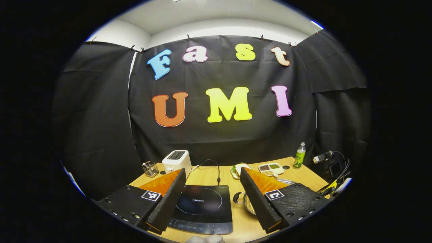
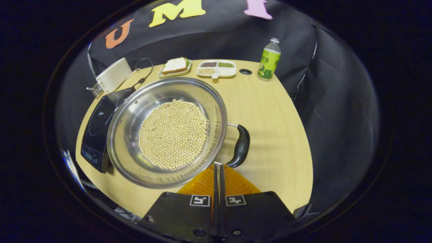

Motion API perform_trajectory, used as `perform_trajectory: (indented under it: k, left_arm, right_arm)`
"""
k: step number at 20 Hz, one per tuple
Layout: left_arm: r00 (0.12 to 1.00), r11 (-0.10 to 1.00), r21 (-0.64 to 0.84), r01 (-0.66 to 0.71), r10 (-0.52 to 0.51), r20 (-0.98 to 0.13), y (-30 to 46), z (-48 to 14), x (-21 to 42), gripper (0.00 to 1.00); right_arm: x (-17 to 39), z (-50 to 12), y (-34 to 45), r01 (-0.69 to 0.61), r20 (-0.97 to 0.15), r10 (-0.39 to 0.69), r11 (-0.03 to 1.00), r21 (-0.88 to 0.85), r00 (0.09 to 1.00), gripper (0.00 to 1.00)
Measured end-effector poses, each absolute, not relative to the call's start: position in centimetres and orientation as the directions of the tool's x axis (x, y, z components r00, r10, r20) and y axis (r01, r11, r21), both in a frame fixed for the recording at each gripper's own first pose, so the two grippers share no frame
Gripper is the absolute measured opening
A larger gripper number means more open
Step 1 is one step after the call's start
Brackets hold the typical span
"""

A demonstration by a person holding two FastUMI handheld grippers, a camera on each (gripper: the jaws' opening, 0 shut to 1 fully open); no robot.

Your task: First push the handle of the pot to place it horizontally, then grasp the pot with both hands and set it on the induction cooktop.

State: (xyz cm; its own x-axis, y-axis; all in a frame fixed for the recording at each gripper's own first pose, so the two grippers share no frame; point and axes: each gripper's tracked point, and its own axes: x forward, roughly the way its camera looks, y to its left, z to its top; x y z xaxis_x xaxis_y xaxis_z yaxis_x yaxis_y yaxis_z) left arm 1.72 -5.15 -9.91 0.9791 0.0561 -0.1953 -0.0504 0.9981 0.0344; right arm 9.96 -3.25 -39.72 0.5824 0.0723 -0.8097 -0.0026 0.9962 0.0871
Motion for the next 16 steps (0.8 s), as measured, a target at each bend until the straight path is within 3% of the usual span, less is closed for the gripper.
perform_trajectory:
  k: [2, 3, 4, 16]
  left_arm:
    - [0.977, 0.997, 0.035, -0.062, 0.068, -0.200, -5.6, -10.1, 2.0, 0.96]
    - [0.976, 0.997, 0.038, -0.070, 0.076, -0.203, -5.8, -10.1, 2.1, 0.96]
    - [0.975, 0.996, 0.038, -0.079, 0.085, -0.207, -6.0, -10.3, 2.2, 0.96]
    - [0.962, 0.991, 0.047, -0.128, 0.136, -0.235, -6.4, -11.5, 3.8, 0.96]
  right_arm:
    - [10.8, -39.8, -4.0, -0.021, -0.808, 0.074, 0.997, 0.077, 0.584, 0.00]
    - [11.2, -39.8, -4.3, -0.026, -0.808, 0.075, 0.997, 0.073, 0.584, 0.07]
    - [11.5, -39.7, -4.6, -0.034, -0.808, 0.076, 0.997, 0.070, 0.584, 0.01]
    - [13.8, -39.7, -6.5, -0.062, -0.803, 0.058, 0.998, 0.026, 0.594, 0.01]
